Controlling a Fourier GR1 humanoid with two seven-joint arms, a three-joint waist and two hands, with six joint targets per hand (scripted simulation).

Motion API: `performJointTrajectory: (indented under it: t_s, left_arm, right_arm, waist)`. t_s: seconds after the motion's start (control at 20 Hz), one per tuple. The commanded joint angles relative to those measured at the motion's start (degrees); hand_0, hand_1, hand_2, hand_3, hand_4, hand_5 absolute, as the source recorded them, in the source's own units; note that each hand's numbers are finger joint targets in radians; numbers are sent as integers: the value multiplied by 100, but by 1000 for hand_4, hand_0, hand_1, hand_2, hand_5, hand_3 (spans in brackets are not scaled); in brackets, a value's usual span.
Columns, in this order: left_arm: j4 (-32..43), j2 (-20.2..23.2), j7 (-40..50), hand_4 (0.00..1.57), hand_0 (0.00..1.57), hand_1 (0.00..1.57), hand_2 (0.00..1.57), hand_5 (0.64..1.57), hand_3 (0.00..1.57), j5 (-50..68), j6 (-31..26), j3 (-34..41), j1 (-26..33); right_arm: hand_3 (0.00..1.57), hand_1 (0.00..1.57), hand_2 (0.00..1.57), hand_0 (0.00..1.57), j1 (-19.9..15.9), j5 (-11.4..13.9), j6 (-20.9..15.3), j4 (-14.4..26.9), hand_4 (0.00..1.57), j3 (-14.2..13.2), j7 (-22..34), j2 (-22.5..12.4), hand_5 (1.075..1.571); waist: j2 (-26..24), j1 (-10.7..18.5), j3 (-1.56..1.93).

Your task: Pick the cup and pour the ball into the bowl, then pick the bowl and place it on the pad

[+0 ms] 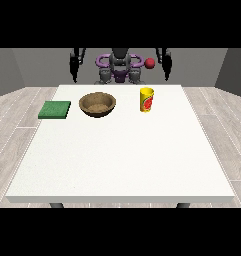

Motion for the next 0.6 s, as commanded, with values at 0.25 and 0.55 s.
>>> performJointTrajectory:
  t_s: [0.25, 0.55]
  left_arm:
    - [-613, 268, 592, 0, 0, 0, 0, 1557, 0, 107, -89, 84, -141]
    - [-804, 332, 778, 0, 0, 0, 0, 1552, 0, 1280, -266, 1109, -447]
  right_arm:
    - [0, 0, 0, 0, -93, -64, 17, -646, 0, -132, 572, -278, 1569]
    - [0, 0, 0, 0, 100, -1484, 928, -1058, 0, -1032, 640, -712, 1570]
  waist:
    - [-1619, -79, -52]
    - [-865, -388, -43]
